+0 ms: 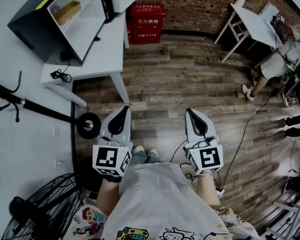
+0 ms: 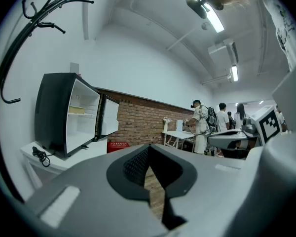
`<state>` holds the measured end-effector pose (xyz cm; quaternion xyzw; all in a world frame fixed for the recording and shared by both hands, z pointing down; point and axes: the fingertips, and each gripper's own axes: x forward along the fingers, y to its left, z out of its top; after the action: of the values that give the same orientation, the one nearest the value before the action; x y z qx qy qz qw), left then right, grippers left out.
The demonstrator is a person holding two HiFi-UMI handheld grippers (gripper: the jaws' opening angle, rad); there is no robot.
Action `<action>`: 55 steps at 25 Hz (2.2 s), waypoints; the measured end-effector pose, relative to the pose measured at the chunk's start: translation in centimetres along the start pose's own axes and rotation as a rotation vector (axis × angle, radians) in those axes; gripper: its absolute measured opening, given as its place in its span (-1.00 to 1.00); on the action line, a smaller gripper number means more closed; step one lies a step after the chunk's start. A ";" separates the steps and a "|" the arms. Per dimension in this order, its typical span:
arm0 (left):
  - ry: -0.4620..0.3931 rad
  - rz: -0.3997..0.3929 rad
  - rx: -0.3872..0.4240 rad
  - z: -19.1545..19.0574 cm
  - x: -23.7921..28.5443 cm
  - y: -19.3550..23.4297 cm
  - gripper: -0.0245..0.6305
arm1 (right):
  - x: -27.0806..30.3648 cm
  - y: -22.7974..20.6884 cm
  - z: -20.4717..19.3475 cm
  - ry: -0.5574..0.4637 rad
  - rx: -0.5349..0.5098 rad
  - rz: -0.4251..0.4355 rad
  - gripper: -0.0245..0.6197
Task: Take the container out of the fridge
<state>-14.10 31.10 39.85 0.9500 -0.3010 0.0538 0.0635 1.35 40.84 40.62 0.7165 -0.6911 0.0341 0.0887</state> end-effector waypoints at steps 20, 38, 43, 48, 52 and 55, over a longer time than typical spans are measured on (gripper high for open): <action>-0.001 0.012 0.033 -0.1 3.4 -0.2 -0.77 | 0.0 -4.8 -1.0 -0.042 0.078 -0.021 -0.73; 0.021 0.033 0.040 2.5 17.6 8.1 -0.54 | 15.6 -10.8 1.2 -0.033 0.115 0.069 -0.42; 0.029 0.040 0.044 3.2 20.7 12.2 -0.47 | 21.5 -11.2 2.2 -0.037 0.118 0.087 -0.36; 0.019 0.043 0.044 3.9 23.0 15.3 -0.41 | 26.1 -11.3 3.0 -0.037 0.110 0.102 -0.32; 0.013 0.044 0.026 3.9 24.1 17.1 -0.37 | 28.3 -11.0 3.5 -0.018 0.095 0.108 -0.30; 0.014 0.064 0.017 3.6 24.3 18.2 -0.36 | 29.5 -10.8 3.7 -0.003 0.086 0.117 -0.30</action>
<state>-4.67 2.02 41.33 0.9401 -0.3301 0.0649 0.0559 13.04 11.48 41.15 0.6782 -0.7297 0.0678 0.0545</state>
